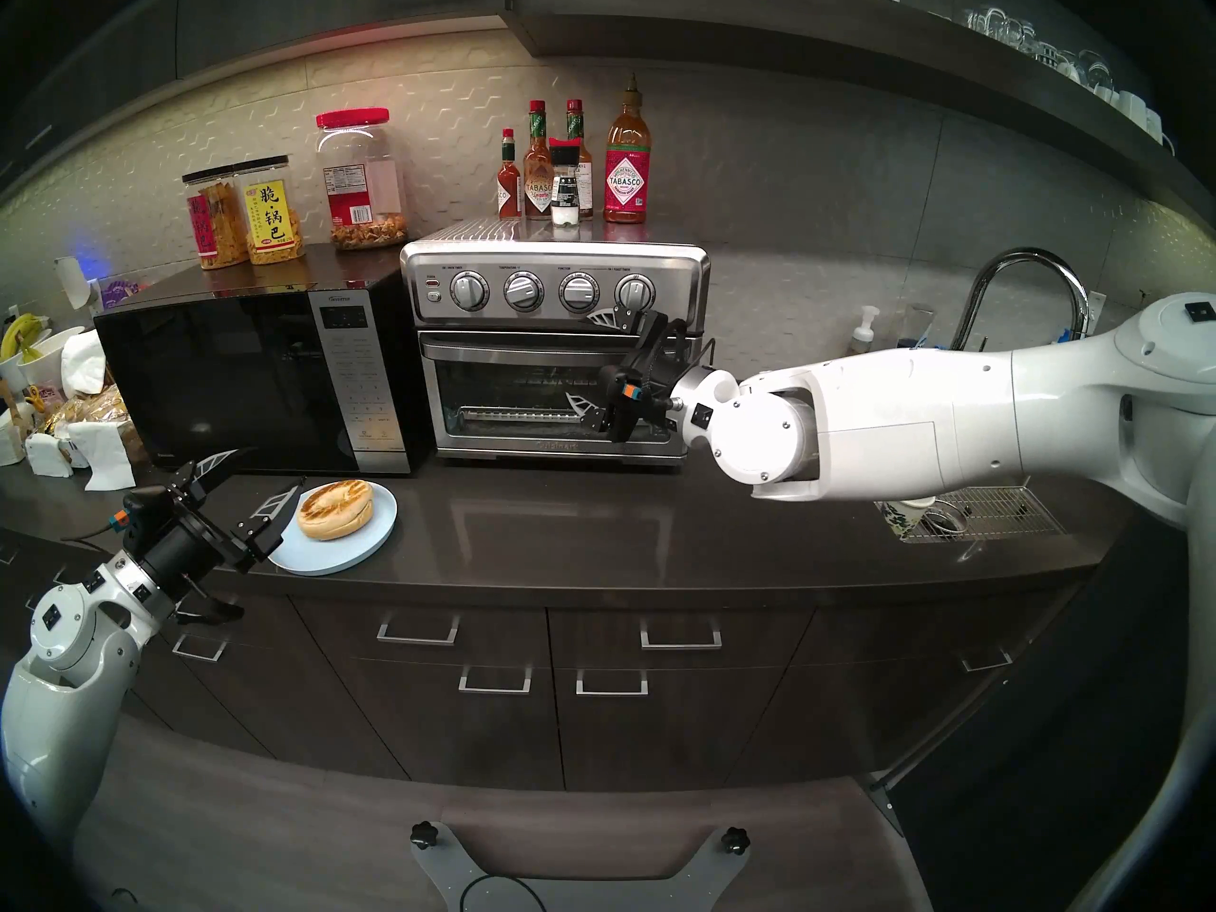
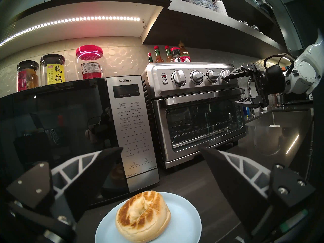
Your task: Open the oven and place the bagel inside on the rack
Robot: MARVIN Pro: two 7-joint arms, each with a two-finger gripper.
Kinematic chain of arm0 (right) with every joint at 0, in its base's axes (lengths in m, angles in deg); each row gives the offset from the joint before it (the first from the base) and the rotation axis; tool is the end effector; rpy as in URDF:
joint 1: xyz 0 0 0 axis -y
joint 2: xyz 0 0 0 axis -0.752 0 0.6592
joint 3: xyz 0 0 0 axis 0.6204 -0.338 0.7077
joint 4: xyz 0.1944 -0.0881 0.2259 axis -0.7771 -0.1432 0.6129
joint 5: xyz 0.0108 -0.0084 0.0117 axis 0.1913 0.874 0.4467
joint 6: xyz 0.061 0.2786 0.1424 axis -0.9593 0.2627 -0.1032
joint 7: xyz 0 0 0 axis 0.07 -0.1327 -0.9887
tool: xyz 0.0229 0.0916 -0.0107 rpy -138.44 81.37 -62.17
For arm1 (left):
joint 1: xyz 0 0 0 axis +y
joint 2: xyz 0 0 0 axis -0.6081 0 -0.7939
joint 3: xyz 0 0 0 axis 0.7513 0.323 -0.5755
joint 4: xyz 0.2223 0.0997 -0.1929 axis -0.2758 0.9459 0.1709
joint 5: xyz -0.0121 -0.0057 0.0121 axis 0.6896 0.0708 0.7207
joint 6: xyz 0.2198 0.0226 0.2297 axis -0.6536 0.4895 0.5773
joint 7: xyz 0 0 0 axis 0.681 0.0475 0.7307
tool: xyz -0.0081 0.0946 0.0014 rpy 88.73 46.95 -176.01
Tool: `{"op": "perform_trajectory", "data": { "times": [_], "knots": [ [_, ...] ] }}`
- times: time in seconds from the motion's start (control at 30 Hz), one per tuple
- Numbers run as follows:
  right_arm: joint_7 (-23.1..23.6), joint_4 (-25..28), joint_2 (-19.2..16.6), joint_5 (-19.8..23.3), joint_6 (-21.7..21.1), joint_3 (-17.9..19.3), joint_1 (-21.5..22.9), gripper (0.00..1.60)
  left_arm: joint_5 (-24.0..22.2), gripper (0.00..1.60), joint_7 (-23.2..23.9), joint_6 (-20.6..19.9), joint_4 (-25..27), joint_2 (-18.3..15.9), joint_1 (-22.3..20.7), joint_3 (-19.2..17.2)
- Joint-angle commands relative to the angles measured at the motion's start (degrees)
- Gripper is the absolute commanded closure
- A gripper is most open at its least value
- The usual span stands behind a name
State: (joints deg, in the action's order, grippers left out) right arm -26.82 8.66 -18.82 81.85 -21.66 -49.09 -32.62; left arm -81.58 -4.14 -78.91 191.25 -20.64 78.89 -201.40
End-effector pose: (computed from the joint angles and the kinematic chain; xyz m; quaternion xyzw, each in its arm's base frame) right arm 0.5257 0.0652 -0.0924 0.3826 0.5857 0.6986 0.1499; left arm 0.3121 0.2027 -0.2026 0.6235 -0.2012 0.7490 0.0992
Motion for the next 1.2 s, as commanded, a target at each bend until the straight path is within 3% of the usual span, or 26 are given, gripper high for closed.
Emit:
{"op": "perform_trajectory", "data": {
  "times": [0.0,0.07,0.1,0.2,0.23,0.4,0.43,0.47,0.5,0.7,0.97,1.17],
  "knots": [
    [-0.5,-1.7,0.6,-0.1,0.5,0.8,0.4,0.80,-0.1,0.00,-0.2,0.2,1.1,0.0,-0.1,-0.7],
    [-0.6,-1.8,0.5,-0.2,0.6,0.7,0.3,0.95,-0.1,0.00,-0.2,0.2,1.1,0.0,-0.1,-0.7],
    [-0.6,-1.8,0.5,-0.2,0.6,0.7,0.3,1.13,-0.1,0.00,-0.2,0.2,1.1,0.0,-0.1,-0.7],
    [-0.9,-1.4,0.0,-0.5,0.8,0.5,0.4,1.42,-0.1,0.00,-0.2,0.2,1.1,0.0,-0.1,-0.7],
    [-1.0,-1.2,-0.2,-0.6,0.8,0.4,0.4,1.60,-0.1,0.00,-0.2,0.2,1.1,0.0,-0.1,-0.7],
    [-1.1,1.1,-1.6,-1.6,0.9,-0.3,1.1,1.60,-0.1,0.00,-0.2,0.2,1.1,0.0,-0.1,-0.7],
    [-1.0,1.2,-1.7,-2.0,1.2,-0.4,1.2,1.54,-0.1,0.00,-0.2,0.2,1.1,0.0,-0.1,-0.7],
    [-1.2,1.4,-1.8,-2.1,0.9,-0.4,1.3,0.98,-0.1,0.00,-0.2,0.2,1.1,0.0,-0.1,-0.7],
    [-1.1,1.5,-1.9,-2.2,0.9,-0.4,1.3,0.00,-0.1,0.00,-0.2,0.2,1.1,0.0,-0.1,-0.7],
    [-1.0,1.1,-1.9,-3.0,0.6,-0.2,1.4,0.00,-0.1,0.00,-0.1,0.2,1.1,0.0,-0.2,-0.7],
    [-1.6,-5.3,2.4,-1.9,0.1,1.4,-1.5,0.00,-0.1,0.00,-0.1,0.2,1.1,0.0,-0.2,-0.7],
    [-1.3,-8.0,3.7,-1.5,0.5,2.0,-2.4,0.00,-0.1,0.00,-0.1,0.2,1.1,0.0,-0.2,-0.7]
  ]
}}
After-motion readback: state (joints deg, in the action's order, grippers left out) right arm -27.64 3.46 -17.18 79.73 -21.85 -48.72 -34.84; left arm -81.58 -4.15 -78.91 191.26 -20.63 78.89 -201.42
